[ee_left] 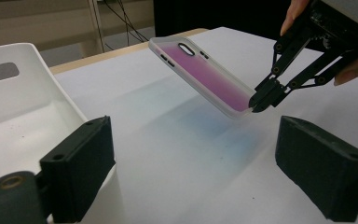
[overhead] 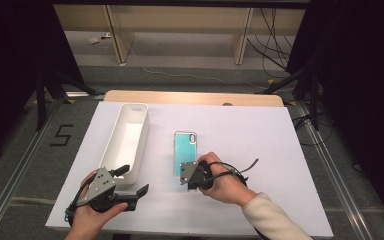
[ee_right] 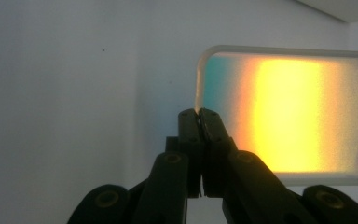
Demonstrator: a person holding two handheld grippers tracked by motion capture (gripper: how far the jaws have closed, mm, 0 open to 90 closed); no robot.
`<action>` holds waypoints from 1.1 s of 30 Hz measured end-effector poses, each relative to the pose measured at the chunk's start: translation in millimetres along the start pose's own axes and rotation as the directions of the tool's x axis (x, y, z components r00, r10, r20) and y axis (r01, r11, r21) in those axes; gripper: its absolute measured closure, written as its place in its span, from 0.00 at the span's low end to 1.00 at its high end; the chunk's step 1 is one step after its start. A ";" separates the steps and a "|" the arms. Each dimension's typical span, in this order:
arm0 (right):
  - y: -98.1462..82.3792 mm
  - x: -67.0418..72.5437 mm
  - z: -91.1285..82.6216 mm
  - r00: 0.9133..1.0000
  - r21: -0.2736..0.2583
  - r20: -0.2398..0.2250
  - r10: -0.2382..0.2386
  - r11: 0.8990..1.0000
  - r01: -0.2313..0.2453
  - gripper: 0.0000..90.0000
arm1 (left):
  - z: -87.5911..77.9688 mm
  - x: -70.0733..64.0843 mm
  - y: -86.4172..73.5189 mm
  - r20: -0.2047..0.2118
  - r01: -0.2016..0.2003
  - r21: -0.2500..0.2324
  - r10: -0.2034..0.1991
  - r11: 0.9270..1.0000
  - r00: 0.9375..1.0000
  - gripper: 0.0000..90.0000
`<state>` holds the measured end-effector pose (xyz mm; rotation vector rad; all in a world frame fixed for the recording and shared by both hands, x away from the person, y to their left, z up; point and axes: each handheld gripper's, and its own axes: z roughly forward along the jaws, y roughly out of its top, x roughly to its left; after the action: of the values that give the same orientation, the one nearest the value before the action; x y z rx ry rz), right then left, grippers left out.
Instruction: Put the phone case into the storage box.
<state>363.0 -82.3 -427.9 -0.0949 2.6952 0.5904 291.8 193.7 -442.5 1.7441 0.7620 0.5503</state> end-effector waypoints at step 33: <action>2.1 16.7 -13.2 0.999 -0.010 0.050 -0.020 1.000 0.020 0.99 | 112.5 -4.2 67.2 -0.057 0.167 0.255 -0.157 0.952 0.986 0.34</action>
<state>342.6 -85.6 -422.3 -0.1088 2.6403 0.5936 381.8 103.8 -410.9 1.8927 1.0301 0.3834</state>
